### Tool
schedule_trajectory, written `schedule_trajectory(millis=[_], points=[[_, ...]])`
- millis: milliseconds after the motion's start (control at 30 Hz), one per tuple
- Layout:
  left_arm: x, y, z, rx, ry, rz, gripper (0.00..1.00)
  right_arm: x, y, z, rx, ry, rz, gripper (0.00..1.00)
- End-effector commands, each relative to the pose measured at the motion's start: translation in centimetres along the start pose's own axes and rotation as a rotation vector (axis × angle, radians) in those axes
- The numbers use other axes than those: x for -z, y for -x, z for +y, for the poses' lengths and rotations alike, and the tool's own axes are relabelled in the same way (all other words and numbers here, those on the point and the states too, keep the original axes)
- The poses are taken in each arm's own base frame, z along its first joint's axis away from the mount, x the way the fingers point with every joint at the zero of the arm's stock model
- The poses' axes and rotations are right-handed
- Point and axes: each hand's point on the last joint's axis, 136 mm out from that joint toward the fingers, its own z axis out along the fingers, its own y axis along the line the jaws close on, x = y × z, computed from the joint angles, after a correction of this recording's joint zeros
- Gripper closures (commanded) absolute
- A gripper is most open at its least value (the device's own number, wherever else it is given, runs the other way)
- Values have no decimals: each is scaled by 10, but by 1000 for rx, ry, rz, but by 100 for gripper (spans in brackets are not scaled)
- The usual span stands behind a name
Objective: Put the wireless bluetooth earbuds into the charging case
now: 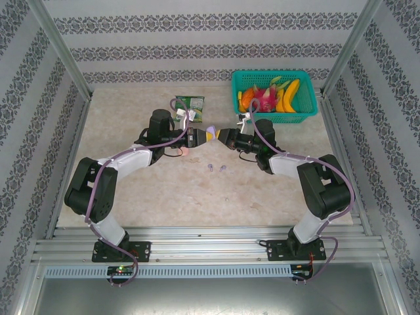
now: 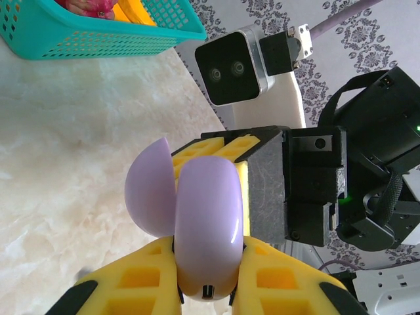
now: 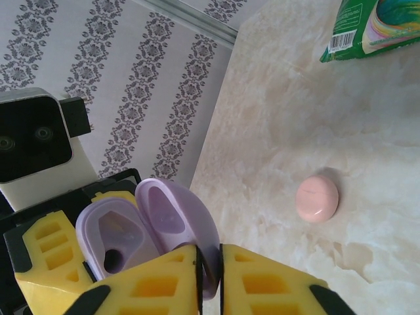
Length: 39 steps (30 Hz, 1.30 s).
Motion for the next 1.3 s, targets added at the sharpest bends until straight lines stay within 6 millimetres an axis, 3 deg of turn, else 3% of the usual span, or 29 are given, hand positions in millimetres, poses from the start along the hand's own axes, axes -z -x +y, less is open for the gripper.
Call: schedule_trajectory(millis=[0, 233, 367, 567, 667, 733, 867, 1067, 1267], points=[[-3, 0, -25, -55, -86, 12, 90, -5, 7, 9, 30, 24, -17, 89], [-3, -1, -24, -52, -79, 10, 87, -3, 8, 14, 36, 26, -23, 99], [-2, 0, -22, -51, -62, 2, 75, -1, 10, 18, 43, 21, -30, 100], [3, 6, -19, -71, -2, -23, 40, 5, 15, 17, 65, -35, -50, 100], [16, 12, -16, -105, 79, -35, 20, 9, 21, 14, 74, -61, -56, 100], [28, 20, -19, -136, 124, -46, 1, 12, 24, 12, 86, -79, -58, 100], [45, 30, -21, -176, 242, -13, 0, 14, 30, 11, 139, -116, -48, 100], [65, 37, 2, -254, 491, 93, 0, 13, 35, 5, 288, -186, -22, 100], [74, 41, 9, -304, 582, 209, 0, 12, 32, -4, 532, -280, 51, 100]])
